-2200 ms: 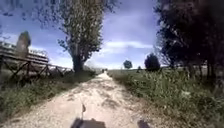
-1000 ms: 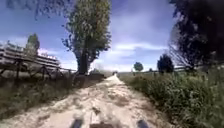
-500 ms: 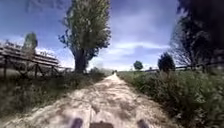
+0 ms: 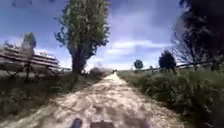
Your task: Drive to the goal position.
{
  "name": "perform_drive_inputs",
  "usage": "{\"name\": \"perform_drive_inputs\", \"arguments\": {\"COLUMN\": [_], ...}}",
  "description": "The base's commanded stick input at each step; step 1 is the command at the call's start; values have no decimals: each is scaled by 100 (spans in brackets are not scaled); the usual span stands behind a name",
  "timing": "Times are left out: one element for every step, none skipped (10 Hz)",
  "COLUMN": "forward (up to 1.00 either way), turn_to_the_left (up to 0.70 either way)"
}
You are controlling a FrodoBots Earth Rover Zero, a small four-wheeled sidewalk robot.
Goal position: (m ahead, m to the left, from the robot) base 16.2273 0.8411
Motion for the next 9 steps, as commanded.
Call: {"name": "perform_drive_inputs", "arguments": {"forward": [100,100,100,100,100,100,100,100,100], "turn_to_the_left": [-17,-13,0,0,0,0,0,0,0]}}
